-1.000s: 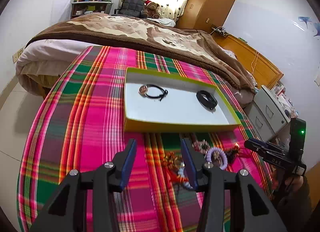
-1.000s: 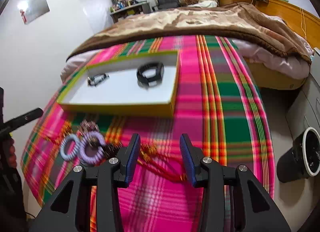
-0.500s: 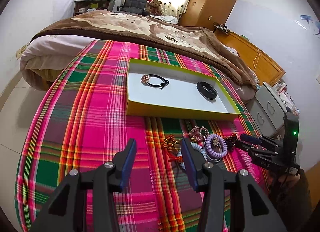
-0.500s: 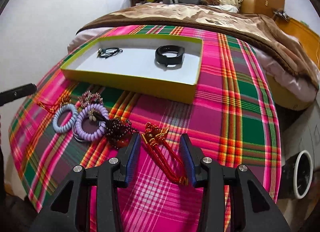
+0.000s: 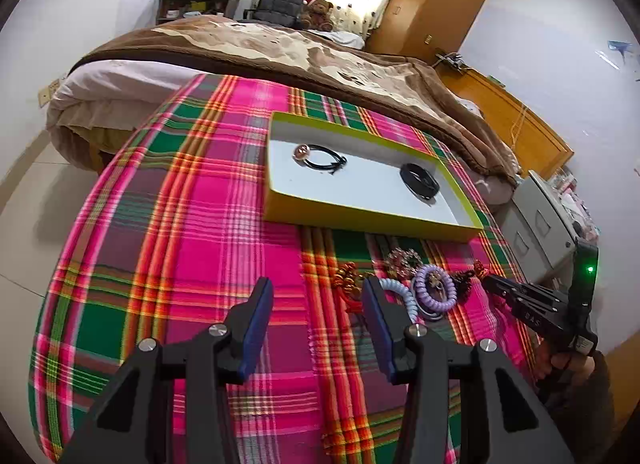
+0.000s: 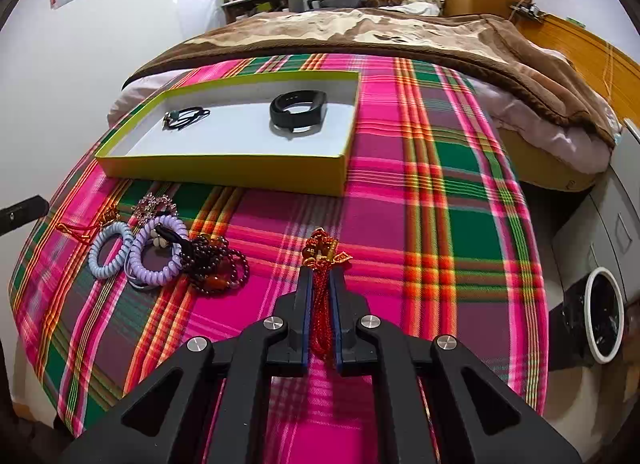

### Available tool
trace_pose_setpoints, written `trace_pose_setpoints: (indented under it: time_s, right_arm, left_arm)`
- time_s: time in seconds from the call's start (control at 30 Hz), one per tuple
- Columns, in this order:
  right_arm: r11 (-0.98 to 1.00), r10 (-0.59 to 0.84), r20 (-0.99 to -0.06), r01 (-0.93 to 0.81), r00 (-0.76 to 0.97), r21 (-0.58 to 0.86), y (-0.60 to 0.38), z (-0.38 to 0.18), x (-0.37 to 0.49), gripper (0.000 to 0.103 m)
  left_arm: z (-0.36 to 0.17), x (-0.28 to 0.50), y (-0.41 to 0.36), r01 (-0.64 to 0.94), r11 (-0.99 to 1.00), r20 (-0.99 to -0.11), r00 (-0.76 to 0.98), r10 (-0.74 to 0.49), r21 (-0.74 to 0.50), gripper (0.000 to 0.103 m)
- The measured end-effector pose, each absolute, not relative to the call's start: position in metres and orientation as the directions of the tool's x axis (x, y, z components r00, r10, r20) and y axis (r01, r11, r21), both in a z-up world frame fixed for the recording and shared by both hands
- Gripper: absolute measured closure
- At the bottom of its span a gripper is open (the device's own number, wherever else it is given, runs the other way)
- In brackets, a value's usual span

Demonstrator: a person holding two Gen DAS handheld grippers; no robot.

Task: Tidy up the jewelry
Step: 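Grasp the red tassel charm with the right gripper, then grasp the red beaded tassel with the left gripper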

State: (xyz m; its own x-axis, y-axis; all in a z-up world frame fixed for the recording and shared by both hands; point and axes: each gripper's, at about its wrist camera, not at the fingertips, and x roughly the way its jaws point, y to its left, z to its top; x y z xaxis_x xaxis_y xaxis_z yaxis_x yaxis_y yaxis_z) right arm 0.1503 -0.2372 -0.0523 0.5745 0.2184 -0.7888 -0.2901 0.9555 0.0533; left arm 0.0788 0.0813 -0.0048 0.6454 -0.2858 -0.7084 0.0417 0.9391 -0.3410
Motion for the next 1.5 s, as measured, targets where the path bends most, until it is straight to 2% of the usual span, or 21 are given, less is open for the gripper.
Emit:
trace_pose_setpoints:
  time_s: [0.27, 0.47, 0.57, 0.97, 1.07, 1.33, 1.43, 1.5]
  right_arm:
    - [0.967, 0.244, -0.731, -0.221, 0.637, 0.129, -0.254, -0.035, 0.136, 0.097]
    - [0.964, 0.258, -0.705, -0.219, 0.660, 0.149, -0.251, -0.024, 0.125, 0.097]
    - [0.964, 0.263, -0.696, -0.219, 0.668, 0.155, -0.249, -0.021, 0.121, 0.097]
    - [0.956, 0.287, -0.681, -0.245, 0.674, 0.161, -0.239, -0.016, 0.118, 0.097]
    - [0.955, 0.292, -0.679, -0.247, 0.674, 0.165, -0.237, -0.016, 0.118, 0.097]
    - [0.953, 0.297, -0.677, -0.254, 0.674, 0.165, -0.233, -0.014, 0.117, 0.097]
    - [0.953, 0.297, -0.675, -0.254, 0.676, 0.165, -0.232, -0.014, 0.117, 0.097]
    - [0.953, 0.298, -0.673, -0.255, 0.677, 0.165, -0.231, -0.013, 0.117, 0.097]
  left_arm:
    - [-0.007, 0.099, 0.070, 0.103, 0.937, -0.713, 0.623, -0.323, -0.334, 0.055]
    - [-0.016, 0.116, 0.060, 0.114, 0.953, -0.739, 0.608, -0.290, -0.280, 0.055]
    - [-0.021, 0.119, 0.052, 0.112, 0.970, -0.760, 0.604, -0.238, -0.214, 0.055]
    - [-0.038, 0.127, 0.038, 0.143, 0.977, -0.798, 0.563, -0.214, -0.161, 0.056]
    - [-0.038, 0.127, 0.033, 0.148, 0.983, -0.802, 0.572, -0.172, -0.105, 0.062]
    - [-0.038, 0.122, 0.032, 0.133, 0.989, -0.803, 0.582, -0.130, -0.063, 0.073]
    - [-0.037, 0.118, 0.029, 0.148, 0.987, -0.802, 0.581, -0.141, -0.066, 0.085]
    - [-0.037, 0.116, 0.026, 0.162, 0.985, -0.801, 0.582, -0.143, -0.058, 0.086]
